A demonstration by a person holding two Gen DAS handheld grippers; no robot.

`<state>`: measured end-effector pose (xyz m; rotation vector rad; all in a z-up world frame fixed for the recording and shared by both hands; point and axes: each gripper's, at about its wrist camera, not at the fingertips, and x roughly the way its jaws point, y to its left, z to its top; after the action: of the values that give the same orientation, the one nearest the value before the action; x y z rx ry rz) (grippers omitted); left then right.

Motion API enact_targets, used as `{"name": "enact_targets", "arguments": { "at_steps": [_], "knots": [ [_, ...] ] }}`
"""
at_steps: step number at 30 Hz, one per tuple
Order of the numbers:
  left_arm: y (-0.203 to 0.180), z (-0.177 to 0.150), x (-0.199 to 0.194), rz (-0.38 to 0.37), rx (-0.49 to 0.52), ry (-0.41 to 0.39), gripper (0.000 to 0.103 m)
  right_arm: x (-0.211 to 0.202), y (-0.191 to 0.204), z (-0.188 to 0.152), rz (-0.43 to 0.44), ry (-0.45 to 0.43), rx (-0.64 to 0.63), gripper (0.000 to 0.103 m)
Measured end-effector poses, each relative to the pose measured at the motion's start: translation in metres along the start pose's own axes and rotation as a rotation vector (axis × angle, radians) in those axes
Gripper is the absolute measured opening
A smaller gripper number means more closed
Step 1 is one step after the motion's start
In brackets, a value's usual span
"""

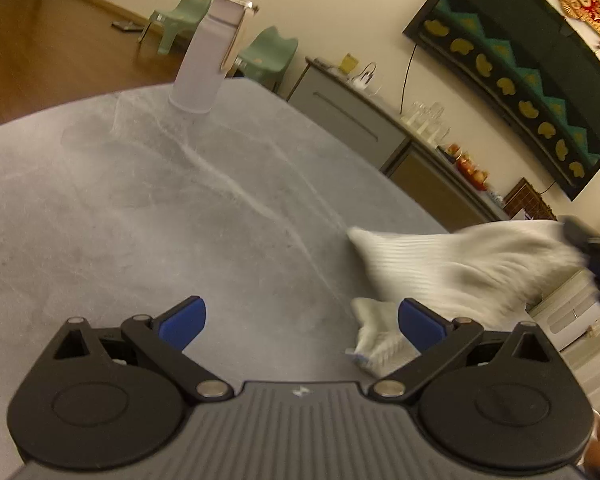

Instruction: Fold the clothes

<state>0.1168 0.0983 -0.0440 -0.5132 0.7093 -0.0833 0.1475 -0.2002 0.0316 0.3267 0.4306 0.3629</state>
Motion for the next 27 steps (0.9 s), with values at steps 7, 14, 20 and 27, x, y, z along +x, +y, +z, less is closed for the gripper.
{"name": "enact_targets", "arguments": {
  "at_steps": [7, 14, 20, 27],
  "knots": [
    [-0.019, -0.017, 0.001, -0.052, 0.064, 0.042, 0.103, -0.021, 0.016, -0.117, -0.199, 0.293, -0.102, 0.017],
    [-0.060, -0.048, 0.015, -0.024, 0.288, 0.069, 0.103, -0.052, -0.009, -0.105, -0.284, 0.259, -0.151, 0.056],
    [-0.084, -0.056, 0.044, 0.039, 0.393, 0.101, 0.103, -0.035, -0.025, -0.090, -0.200, 0.265, -0.154, 0.062],
    [-0.100, -0.066, 0.062, -0.004, 0.469, 0.147, 0.089, -0.013, -0.051, -0.092, -0.149, 0.327, -0.130, 0.010]
  ]
}}
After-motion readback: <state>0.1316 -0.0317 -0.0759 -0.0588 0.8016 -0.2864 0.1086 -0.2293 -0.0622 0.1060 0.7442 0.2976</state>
